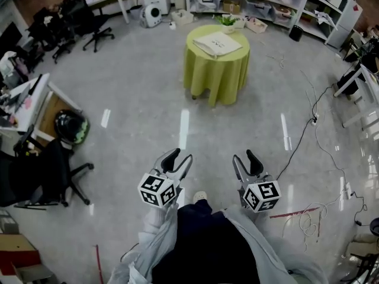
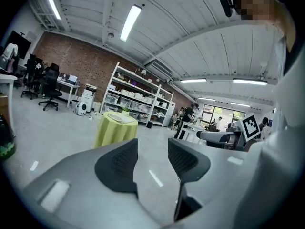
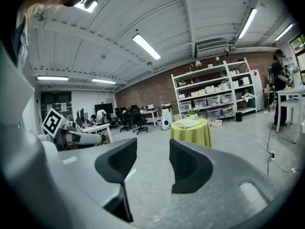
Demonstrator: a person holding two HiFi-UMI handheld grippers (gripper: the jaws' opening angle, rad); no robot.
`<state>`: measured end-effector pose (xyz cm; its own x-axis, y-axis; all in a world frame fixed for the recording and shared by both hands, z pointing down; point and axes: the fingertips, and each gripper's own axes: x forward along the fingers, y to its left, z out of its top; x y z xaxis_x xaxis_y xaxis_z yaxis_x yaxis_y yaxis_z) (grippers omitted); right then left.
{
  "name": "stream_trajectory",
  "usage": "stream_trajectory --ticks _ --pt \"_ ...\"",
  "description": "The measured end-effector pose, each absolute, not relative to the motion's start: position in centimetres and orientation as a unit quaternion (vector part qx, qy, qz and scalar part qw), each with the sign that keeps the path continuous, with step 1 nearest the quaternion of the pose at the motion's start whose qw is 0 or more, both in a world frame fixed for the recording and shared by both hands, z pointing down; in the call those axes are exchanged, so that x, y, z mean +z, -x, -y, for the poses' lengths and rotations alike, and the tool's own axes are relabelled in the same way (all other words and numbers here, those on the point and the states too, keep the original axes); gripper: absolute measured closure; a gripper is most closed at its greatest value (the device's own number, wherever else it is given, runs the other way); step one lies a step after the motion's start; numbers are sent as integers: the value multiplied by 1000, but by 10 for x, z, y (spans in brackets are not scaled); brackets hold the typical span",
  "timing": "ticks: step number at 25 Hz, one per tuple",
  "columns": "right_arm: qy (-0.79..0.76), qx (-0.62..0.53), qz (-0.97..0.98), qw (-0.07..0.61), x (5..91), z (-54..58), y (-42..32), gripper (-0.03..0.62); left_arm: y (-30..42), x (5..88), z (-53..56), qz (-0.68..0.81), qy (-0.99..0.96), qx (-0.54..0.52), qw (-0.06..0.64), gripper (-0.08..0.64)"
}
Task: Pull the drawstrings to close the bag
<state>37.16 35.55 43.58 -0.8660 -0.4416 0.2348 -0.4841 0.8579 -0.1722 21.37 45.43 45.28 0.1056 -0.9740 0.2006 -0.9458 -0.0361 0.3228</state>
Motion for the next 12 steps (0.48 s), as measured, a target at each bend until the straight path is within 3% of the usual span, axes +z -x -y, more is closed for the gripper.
stream_trajectory --ticks 12 --pt "-210 140 960 123 456 -340 -313 383 -175 474 -449 674 -704 -32 222 364"
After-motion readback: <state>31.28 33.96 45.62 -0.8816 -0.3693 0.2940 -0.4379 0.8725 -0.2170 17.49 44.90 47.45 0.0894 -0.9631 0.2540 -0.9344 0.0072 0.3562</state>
